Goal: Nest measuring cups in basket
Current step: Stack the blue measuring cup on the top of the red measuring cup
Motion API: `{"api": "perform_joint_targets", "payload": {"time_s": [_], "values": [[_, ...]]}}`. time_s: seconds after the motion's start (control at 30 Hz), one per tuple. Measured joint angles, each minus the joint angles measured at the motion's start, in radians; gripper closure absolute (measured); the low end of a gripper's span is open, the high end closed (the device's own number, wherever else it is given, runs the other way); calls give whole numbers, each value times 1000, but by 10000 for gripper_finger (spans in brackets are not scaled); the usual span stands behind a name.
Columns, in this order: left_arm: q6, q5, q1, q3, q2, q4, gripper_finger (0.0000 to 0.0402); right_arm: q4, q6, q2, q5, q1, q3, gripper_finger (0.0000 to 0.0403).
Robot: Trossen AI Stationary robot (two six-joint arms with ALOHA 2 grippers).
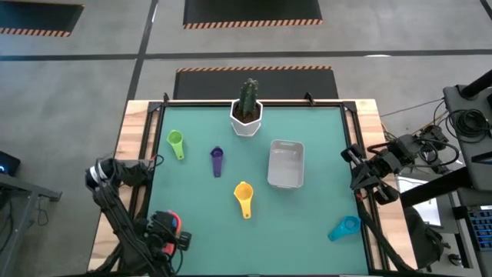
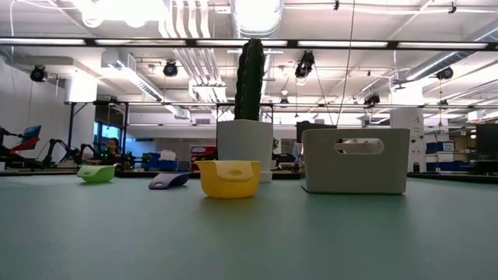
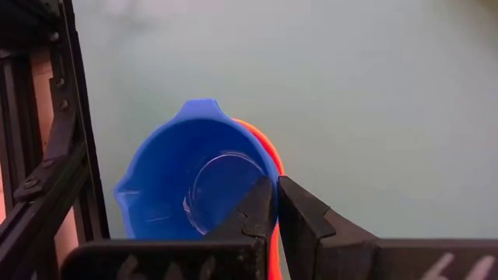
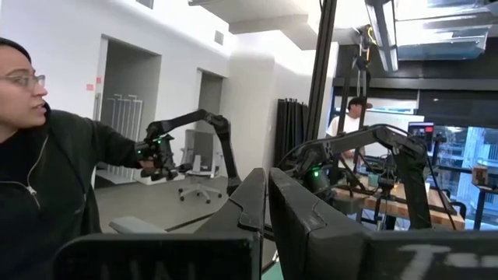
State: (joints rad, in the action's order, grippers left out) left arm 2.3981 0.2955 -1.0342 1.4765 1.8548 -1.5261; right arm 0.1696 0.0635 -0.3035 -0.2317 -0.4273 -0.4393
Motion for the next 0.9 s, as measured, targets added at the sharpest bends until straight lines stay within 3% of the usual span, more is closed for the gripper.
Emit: {"api": "perform_joint_targets", "payload": {"time_s": [0.7,0.9], "values": [[-6,0,6,0,5,0,401,0,7,0,0,0,0,394],[-6,0,8,-4,5,0,372,0,8,0,0,0,0,394]]}}
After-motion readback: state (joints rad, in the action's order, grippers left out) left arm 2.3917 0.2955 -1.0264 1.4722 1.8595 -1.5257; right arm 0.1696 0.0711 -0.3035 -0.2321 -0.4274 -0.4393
